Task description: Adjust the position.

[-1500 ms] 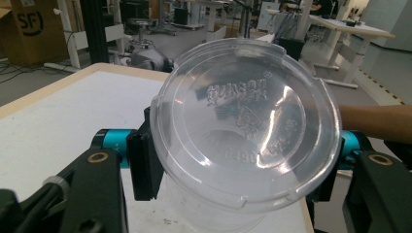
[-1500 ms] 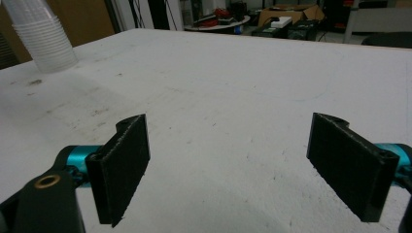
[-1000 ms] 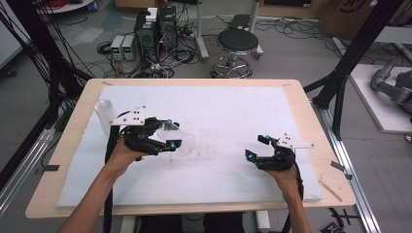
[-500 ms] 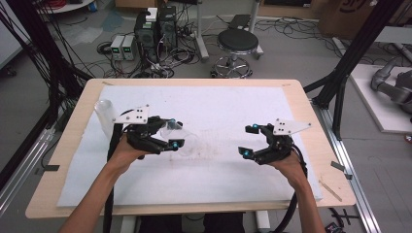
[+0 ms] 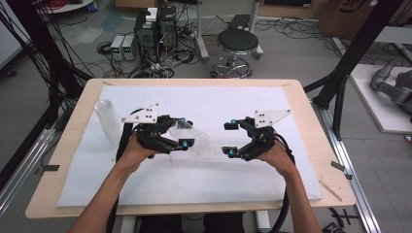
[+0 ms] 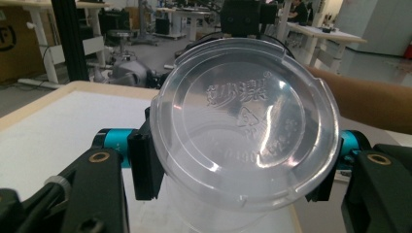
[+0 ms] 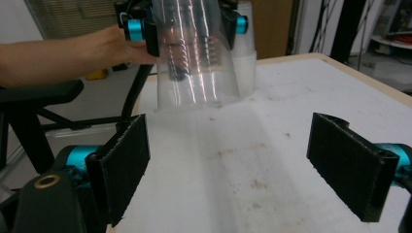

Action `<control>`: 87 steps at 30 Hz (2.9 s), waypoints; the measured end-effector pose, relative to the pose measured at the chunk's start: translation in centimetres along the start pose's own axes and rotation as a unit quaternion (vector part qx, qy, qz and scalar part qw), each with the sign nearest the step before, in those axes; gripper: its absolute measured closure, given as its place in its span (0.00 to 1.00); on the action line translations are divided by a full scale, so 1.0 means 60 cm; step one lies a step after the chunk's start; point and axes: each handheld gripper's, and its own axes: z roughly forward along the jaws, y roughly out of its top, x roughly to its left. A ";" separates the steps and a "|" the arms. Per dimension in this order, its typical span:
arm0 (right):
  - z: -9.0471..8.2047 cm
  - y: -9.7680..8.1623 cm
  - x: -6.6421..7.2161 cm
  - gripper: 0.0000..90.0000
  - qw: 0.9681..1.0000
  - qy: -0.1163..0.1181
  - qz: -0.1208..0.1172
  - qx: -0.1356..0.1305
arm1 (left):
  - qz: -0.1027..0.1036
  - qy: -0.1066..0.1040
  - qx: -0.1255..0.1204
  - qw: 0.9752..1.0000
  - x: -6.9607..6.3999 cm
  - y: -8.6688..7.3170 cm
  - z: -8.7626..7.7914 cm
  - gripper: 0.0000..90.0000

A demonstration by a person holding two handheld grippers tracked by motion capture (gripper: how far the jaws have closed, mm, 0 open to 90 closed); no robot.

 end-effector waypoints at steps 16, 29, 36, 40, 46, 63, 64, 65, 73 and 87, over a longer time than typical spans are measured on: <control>0.060 0.018 0.009 0.17 0.998 0.039 -0.027 -0.029 | 0.003 -0.012 -0.013 1.000 -0.006 0.007 0.035 0.43; 0.079 0.020 0.014 0.21 0.998 0.050 -0.038 -0.025 | 0.007 -0.019 -0.019 1.000 -0.010 0.014 0.048 0.43; 0.080 0.019 0.016 0.33 0.997 0.050 -0.051 -0.019 | 0.008 -0.020 -0.018 1.000 -0.009 0.013 0.048 0.43; 0.080 0.019 0.016 0.35 0.997 0.049 -0.055 -0.017 | 0.007 -0.020 -0.019 1.000 -0.009 0.013 0.049 0.43; 0.076 0.020 0.015 0.36 0.997 0.041 -0.060 -0.017 | 0.005 0.006 -0.012 1.000 -0.012 0.013 0.048 0.11; 0.077 0.025 0.016 0.37 0.993 0.013 -0.061 0.098 | 0.038 0.048 0.250 0.966 -0.020 0.036 0.019 0.07; 0.084 0.032 0.017 0.37 0.989 0.015 -0.064 0.135 | 0.032 0.037 0.305 0.951 -0.016 0.040 0.018 0.07; 0.084 0.032 0.017 0.37 0.989 0.015 -0.064 0.135 | 0.032 0.037 0.305 0.951 -0.016 0.040 0.018 0.07; 0.122 0.062 0.024 0.37 0.954 0.035 -0.060 0.293 | -0.007 0.028 0.392 0.920 0.003 0.040 0.014 0.11; 0.155 0.080 0.015 0.37 0.934 0.049 -0.060 0.349 | 0.015 0.008 0.413 0.911 0.004 0.038 0.051 0.16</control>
